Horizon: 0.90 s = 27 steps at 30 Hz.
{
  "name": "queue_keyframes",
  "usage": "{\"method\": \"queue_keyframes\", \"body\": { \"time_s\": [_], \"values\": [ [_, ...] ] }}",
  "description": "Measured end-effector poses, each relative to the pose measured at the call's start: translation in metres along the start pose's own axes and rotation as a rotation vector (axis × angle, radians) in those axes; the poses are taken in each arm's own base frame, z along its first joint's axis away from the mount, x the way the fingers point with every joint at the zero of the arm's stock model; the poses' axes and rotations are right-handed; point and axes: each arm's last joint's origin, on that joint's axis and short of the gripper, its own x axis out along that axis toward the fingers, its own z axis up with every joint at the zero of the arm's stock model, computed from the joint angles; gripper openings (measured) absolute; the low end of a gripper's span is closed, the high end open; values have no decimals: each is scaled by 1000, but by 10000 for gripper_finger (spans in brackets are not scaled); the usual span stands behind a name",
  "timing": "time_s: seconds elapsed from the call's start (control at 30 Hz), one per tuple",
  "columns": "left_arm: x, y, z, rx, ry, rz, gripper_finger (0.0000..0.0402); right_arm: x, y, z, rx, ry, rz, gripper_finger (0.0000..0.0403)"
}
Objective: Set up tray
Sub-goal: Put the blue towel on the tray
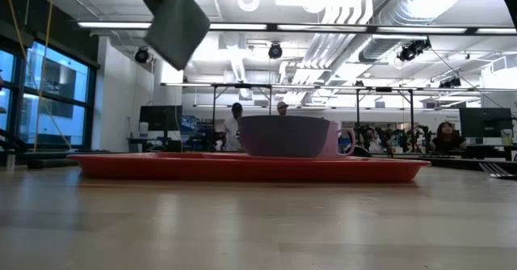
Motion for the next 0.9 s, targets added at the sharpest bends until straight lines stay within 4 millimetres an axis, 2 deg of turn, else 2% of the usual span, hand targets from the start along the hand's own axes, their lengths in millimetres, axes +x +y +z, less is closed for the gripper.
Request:
{"method": "queue_keyframes", "body": {
  "time_s": [0.13, 0.27, 0.43, 0.6, 0.7, 0.9],
  "values": [
    [0, -1, 0, -15, -9, -19, 16, -8, -5, 1, 9, 31, 7, 113],
    [-2, -3, -2, -35, -23, -68, 16, -16, -20, -3, 30, 118, -48, 178],
    [-8, -5, -3, -61, -84, -165, 16, -26, -41, -17, 54, 305, -122, 229],
    [-20, -4, -4, -91, -198, -269, 16, -46, -53, -31, 87, 520, -120, 239],
    [-29, -3, -8, -123, -205, -279, 16, -63, -55, -34, 102, 616, -92, 235],
    [-51, 2, -19, -180, -209, -274, 16, -108, -43, -12, 86, 527, 58, 217]
  ]
}}
